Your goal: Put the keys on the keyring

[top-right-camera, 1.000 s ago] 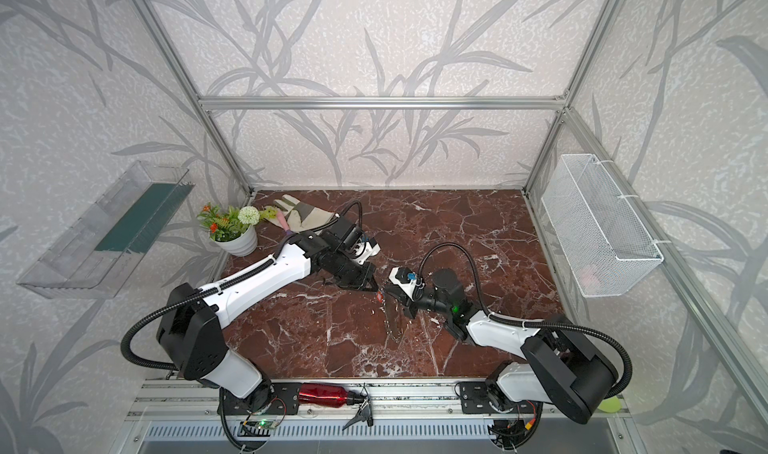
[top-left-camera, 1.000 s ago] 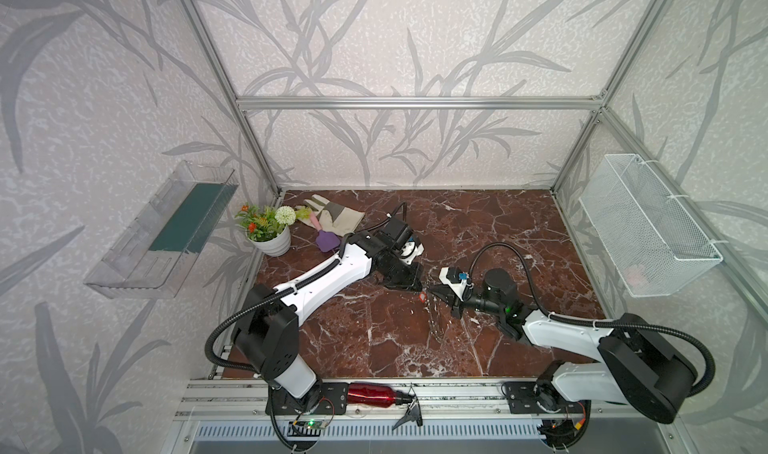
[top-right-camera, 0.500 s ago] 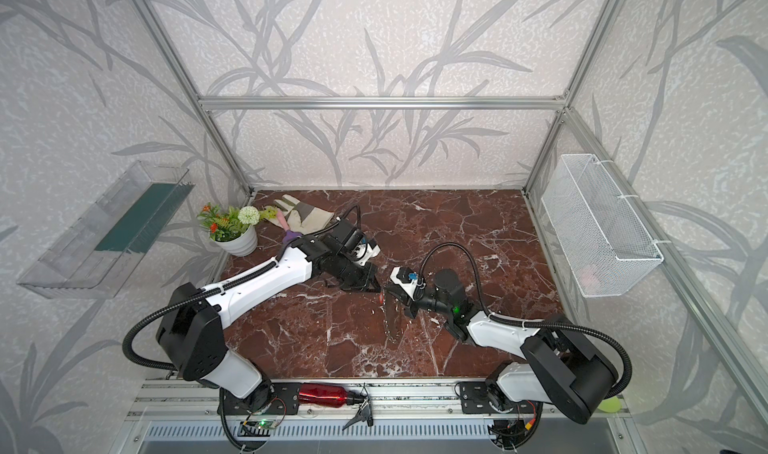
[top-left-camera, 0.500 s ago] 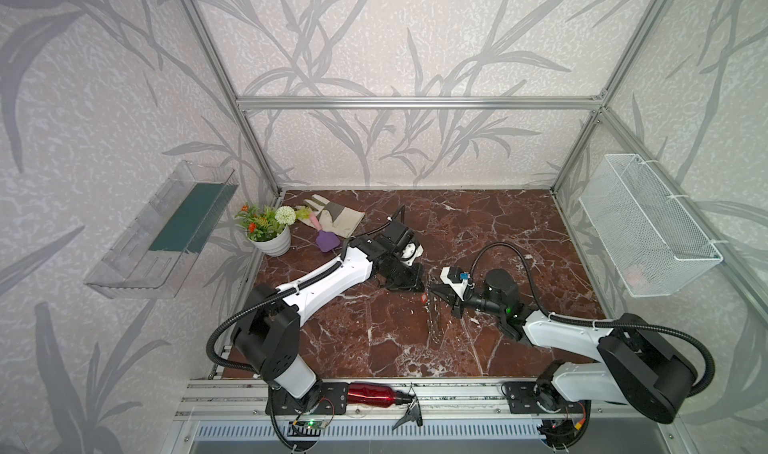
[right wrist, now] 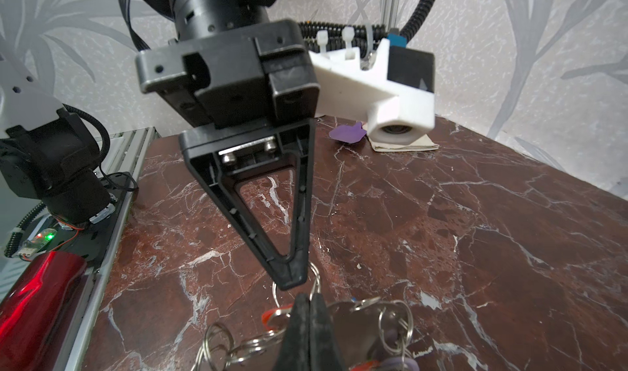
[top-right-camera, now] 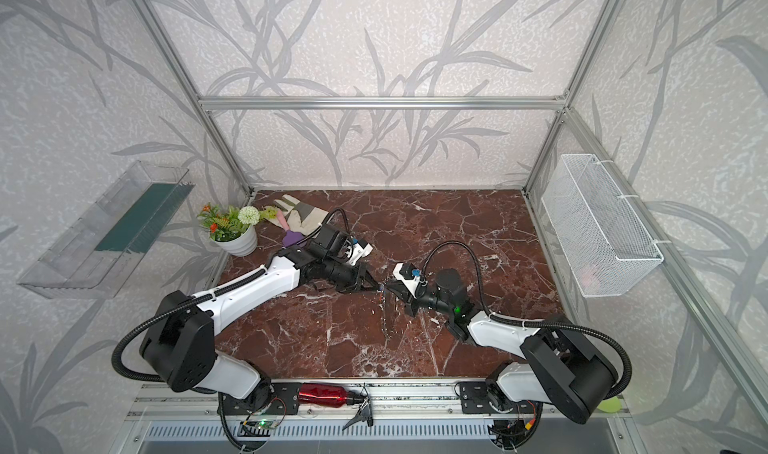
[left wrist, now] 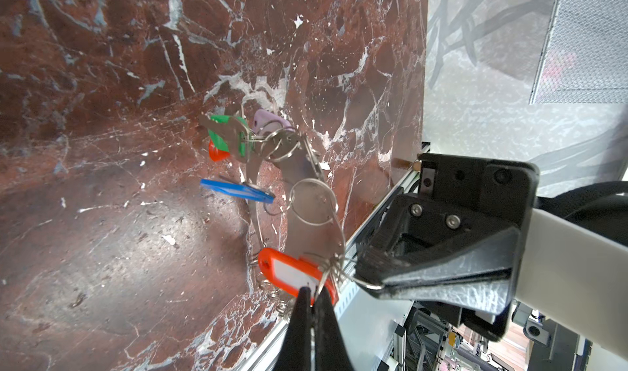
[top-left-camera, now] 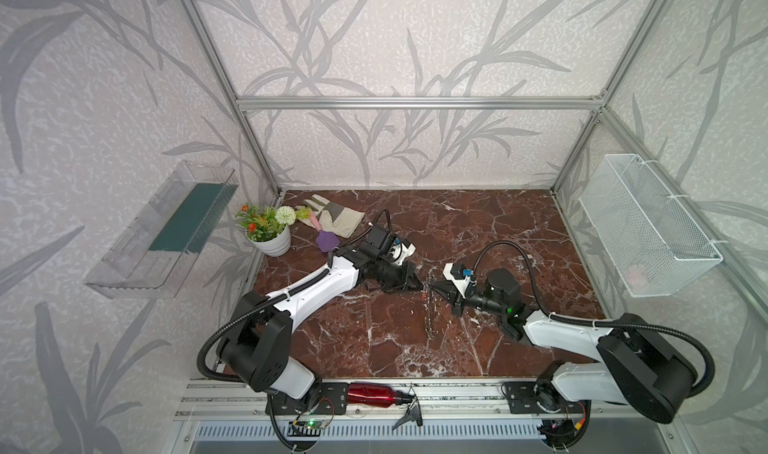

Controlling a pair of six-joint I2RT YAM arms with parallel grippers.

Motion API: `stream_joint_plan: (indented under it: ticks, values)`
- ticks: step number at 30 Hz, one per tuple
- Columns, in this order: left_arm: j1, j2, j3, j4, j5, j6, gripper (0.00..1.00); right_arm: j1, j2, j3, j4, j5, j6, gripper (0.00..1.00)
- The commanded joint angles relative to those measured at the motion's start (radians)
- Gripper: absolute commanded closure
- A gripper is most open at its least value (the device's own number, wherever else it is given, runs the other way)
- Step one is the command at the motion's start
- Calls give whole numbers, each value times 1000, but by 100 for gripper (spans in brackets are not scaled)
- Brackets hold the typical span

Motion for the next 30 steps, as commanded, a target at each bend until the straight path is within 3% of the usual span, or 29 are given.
stream_joint_plan:
  ticks: [1,14,30]
  values:
    - [49,-30,-43,52,-52,-3,100,2,-79,47,167,-55,60,100]
    - [102,-114,22,24,109,127,100,-15,-97,231,168,-87,185,100]
    - [102,-133,28,150,222,65,100,-7,-45,337,225,-110,283,100]
